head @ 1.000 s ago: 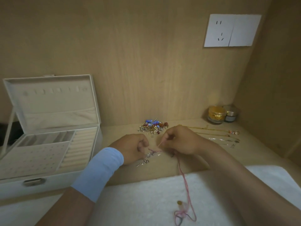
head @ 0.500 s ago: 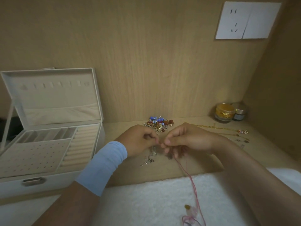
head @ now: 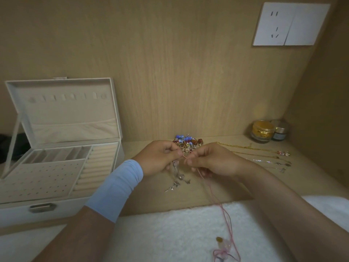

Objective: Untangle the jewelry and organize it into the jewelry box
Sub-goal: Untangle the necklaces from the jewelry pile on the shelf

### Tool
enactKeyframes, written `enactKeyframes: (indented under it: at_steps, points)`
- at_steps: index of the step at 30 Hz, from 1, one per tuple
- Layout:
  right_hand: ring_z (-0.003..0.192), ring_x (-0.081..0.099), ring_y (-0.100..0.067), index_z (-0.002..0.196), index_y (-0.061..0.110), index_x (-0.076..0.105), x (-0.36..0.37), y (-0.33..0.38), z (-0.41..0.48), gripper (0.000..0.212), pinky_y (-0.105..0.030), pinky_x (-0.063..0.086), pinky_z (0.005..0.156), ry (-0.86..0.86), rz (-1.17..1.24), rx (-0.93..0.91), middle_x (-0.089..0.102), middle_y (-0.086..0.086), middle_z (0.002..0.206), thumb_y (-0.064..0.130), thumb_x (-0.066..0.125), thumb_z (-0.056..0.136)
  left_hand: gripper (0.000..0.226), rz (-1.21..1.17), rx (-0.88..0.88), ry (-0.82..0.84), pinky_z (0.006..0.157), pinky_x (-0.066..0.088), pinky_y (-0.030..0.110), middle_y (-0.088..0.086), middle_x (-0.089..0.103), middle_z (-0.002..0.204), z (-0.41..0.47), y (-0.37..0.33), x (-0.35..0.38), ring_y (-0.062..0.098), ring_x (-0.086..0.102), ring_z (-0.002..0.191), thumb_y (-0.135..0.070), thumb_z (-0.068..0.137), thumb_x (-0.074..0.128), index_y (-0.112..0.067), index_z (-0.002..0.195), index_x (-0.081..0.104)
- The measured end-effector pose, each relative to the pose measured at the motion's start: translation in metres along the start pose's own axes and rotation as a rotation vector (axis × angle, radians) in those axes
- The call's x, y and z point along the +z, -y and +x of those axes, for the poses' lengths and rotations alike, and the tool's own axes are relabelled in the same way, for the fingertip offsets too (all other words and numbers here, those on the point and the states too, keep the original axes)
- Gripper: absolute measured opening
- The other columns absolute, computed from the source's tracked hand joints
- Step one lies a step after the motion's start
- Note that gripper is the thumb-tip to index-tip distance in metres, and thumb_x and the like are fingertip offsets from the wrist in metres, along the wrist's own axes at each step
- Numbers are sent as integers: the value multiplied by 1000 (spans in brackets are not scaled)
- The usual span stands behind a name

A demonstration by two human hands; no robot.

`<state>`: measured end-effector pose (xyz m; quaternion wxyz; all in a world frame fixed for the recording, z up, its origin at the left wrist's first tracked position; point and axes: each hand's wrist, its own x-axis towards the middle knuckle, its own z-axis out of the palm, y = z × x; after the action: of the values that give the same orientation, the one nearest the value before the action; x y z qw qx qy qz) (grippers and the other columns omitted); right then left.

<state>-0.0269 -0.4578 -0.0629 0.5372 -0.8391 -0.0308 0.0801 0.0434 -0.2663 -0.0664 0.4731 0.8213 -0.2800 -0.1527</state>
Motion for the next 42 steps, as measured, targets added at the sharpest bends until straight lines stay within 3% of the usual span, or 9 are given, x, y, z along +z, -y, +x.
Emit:
enactKeyframes:
  at_steps: [7,10,12,18,24,27,29,36,42]
  points:
    - [53,47,-6,92,9,77,-4,-10,8,15,-25,40,57,-151,-53,-15,54,11,53,21,68,94,14,-46,-41,78,67,47,27,-8,67,68,-2,-3,-2,11,55,61,-20,95,61,-21,82,66]
    - [67,58,-4,91,21,78,0,-15,12,13,-36,50,72,-235,-268,-49,72,3,76,30,69,92,7,-236,-74,86,79,53,31,-2,70,73,-2,-2,0,17,61,74,-10,95,61,-13,91,66]
    - [79,58,-4,101,27,75,3,-16,13,14,-28,48,81,-342,-399,-87,69,1,95,32,74,88,6,-328,-108,75,83,56,31,0,71,79,-3,-4,2,16,64,76,-10,95,60,-12,98,65]
    - [52,50,-1,72,21,61,14,-2,5,21,-17,39,52,-564,-225,-238,63,9,67,22,82,75,8,-610,-203,46,66,57,29,1,72,85,-5,-8,10,13,67,68,-10,95,60,-13,102,62]
    - [74,52,-2,91,25,63,11,3,-3,28,-12,39,67,-699,-410,-496,58,10,96,12,81,74,14,-764,-261,63,59,57,30,0,67,80,-6,-12,7,12,64,62,-10,96,58,-10,109,61]
    - [59,49,-7,74,18,67,11,7,-7,11,-27,43,58,-555,-154,-435,62,-5,71,14,74,82,18,-801,-256,75,57,56,27,2,67,80,-8,-15,4,12,62,61,-6,93,60,-9,111,60]
    - [57,50,-8,71,11,70,15,2,-5,24,-36,47,59,-430,-221,-314,63,-13,65,27,65,89,23,-802,-256,77,55,55,23,2,68,82,-9,-18,1,10,62,59,-2,91,61,-9,113,59]
    - [61,59,-3,102,33,64,31,-3,2,16,-26,51,67,-296,-134,-116,71,5,89,29,69,87,20,-825,-232,105,56,56,22,4,68,81,-11,-20,-6,13,64,61,1,93,57,-7,111,58]
    - [54,47,3,83,25,69,34,-1,3,14,-19,39,61,-192,-101,-156,61,11,69,14,67,90,18,-788,-228,143,55,56,24,5,69,81,-13,-21,-9,15,64,61,0,96,53,-7,111,58]
